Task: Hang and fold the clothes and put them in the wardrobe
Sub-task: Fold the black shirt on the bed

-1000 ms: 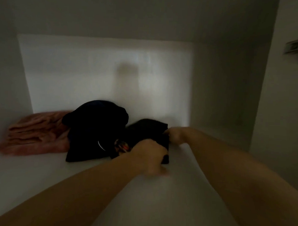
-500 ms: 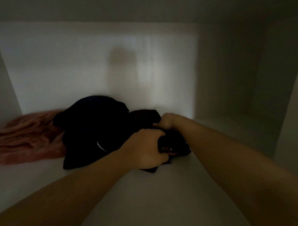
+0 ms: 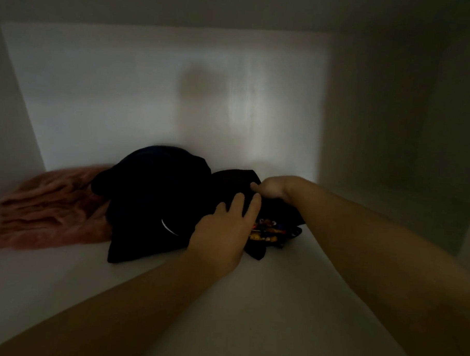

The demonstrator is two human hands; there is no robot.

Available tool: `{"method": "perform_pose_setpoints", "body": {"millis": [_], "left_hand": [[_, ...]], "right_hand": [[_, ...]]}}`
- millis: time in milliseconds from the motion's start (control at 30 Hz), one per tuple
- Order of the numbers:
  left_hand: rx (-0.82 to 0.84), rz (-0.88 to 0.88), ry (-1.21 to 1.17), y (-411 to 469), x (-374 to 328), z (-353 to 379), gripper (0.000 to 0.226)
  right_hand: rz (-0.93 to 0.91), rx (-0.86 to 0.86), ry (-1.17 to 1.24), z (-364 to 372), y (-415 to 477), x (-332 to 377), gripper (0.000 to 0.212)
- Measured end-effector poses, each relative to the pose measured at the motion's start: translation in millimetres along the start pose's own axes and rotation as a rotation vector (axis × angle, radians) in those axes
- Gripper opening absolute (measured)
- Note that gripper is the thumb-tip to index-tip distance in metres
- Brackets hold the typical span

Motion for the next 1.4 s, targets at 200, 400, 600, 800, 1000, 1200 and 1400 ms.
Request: {"method": "perform_pose_setpoints", "body": {"millis": [200,400,600,800,1000,1200,1400], "left_hand": [[-0.077,-0.032,0.361,5.6,-15.2,-5.4,0.056],[0.097,-0.175,0.205,22.8,-13.7,-2.5,0.046],[0.354,-0.041,-0.338,27.1,10.0,3.1,0.095],[0.487,0.014,-0.353,5.6,11.0,22.8,0.094],[0.468,-0.095,-0.322,-15.4,10.1,35.3,0.093],[0.524,-0.231,-0.407,-25.6,3.9,15.4,0.099],[0.198,-0.158,-0.378,-43.1,1.1,-83.3,0.030]], "right_hand": [[-0.020,-0.022,0.083,8.5,0.9,4.7,0.060],[0.010,-0.066,0.275,8.0,-5.3,2.6,0.055],[0.023,-0.108,0.427,18.1,-17.5,-12.1,0.044],[0.011,-0.188,0.465,19.2,-24.7,-27.2,0.053],[0.049,-0.426,-0.002,24.0,-47.1,-31.0,0.064],[-0.127,-0.581,-0.133,-6.8,-100.4,-1.9,0.037],[-0.151,-0.719,0.109,-32.3,-195.9,4.6,0.032]]}}
Point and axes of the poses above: each hand's wrist, its own y-axis towards the middle knuckle, its own z-axis out of the palm, x = y × z, the point moved 8 cm from there along y, towards the middle knuckle, and after that the axes turned 5 degrees about -x, right-handed, at the moved point
